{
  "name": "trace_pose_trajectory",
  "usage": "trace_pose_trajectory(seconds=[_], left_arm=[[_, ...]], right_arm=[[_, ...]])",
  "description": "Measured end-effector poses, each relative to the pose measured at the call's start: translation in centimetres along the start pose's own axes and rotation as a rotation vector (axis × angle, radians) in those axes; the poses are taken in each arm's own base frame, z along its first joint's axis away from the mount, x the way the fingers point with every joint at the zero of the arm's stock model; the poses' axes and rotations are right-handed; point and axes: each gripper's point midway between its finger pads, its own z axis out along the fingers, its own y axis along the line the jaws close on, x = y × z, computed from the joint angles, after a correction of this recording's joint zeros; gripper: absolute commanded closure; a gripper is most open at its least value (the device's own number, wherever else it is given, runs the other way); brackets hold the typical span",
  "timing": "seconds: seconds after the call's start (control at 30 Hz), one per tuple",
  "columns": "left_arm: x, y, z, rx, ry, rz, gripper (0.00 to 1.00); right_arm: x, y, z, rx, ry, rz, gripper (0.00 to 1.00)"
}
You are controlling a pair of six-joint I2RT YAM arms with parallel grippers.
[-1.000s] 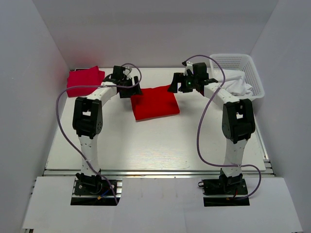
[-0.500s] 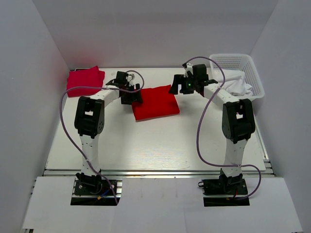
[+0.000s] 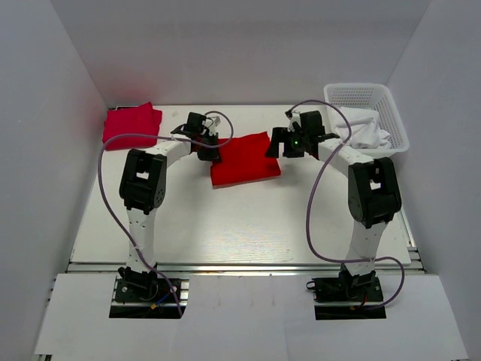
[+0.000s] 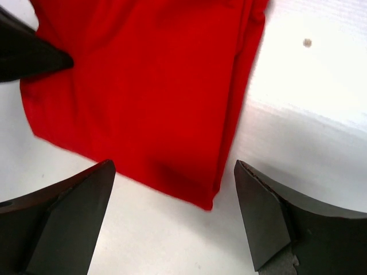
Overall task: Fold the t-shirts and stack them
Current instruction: Put the neatly folded tshirt into the corner of the board with the left arm
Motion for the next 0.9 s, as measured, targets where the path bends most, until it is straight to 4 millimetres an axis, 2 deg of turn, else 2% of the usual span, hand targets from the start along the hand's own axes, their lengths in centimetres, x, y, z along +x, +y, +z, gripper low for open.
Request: trace_pose_trajectory(seconds=[0.1, 0.2, 0.4, 0.5, 0.63, 0.73, 0.9], left_arm=[[-1.2, 0.0, -0.8, 0.024, -0.037, 0.068, 1.00], [-3.0, -0.8, -2.4, 0.057, -0.082, 0.153, 1.00], [-8.9, -2.4, -6.6, 0.068, -0.173, 0.316, 1.00], [-11.6, -2.5, -9.3, 0.036, -0.209, 0.384, 1.00], [-14.8, -0.9, -13.1, -0.045, -0.252, 0.461, 1.00], [-16.4, 1.2, -15.5, -0.117, -0.272, 0.493, 1.00], [-16.6, 6.0, -17.2, -0.236, -0.240, 0.522, 1.00]], right_arm=[[-0.1, 0.6, -1.4, -0.001, -0.028, -0.007, 0.10], [-0.6, 1.4, -2.9, -0.006, -0.069, -0.019, 0.10], [-1.0, 1.7, -4.3, 0.000, -0.112, -0.022, 0.10], [-1.1, 1.7, -4.5, 0.006, -0.116, -0.021, 0.10], [-1.0, 1.7, -4.9, 0.015, -0.125, -0.022, 0.10], [-1.1, 1.7, -5.3, 0.022, -0.134, -0.023, 0.10], [-1.2, 1.7, -5.4, 0.028, -0.140, -0.023, 0.10]])
